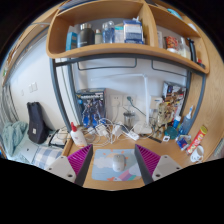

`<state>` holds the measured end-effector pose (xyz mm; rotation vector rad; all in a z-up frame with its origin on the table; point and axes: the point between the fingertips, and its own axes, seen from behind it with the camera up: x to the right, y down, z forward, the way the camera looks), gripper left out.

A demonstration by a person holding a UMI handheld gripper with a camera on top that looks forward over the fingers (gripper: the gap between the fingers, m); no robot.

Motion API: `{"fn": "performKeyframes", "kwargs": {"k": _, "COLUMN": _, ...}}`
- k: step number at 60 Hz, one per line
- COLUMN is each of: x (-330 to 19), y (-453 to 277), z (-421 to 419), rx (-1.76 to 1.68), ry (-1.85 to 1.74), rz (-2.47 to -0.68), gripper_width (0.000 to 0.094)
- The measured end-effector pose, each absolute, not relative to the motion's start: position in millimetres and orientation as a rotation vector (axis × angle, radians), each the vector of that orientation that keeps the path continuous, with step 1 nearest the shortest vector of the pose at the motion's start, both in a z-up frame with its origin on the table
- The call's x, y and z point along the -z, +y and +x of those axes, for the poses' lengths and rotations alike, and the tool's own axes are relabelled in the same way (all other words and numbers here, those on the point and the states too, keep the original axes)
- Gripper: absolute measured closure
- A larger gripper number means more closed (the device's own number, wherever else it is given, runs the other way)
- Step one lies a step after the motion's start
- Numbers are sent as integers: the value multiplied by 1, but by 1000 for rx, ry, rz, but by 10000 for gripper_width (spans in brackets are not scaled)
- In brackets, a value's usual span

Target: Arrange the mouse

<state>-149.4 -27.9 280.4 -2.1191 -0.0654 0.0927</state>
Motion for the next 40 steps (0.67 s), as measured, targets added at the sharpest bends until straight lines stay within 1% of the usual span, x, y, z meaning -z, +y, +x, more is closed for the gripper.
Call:
{"fn": "performKeyframes", "kwargs": {"k": 4, "x": -293, "y": -42, "z": -148, "rx": -77, "ry": -71, "rz": -2098, "gripper_width": 104}}
{"fn": "performKeyframes", "kwargs": {"k": 9, "x": -300, "y": -59, "z": -146, "rx": -76, "ry": -67, "rz": -2086, "gripper_width": 107}}
{"fn": "performKeyframes", "kwargs": {"k": 23, "x": -294, "y": -94, "z": -133, "rx": -61, "ry": -59, "rz": -2121, "gripper_width": 105}}
{"fn": "performKeyframes", "kwargs": {"k": 40, "x": -288, "y": -108, "z": -128, "rx": -58, "ry": -59, "rz": -2124, "gripper_width": 107}}
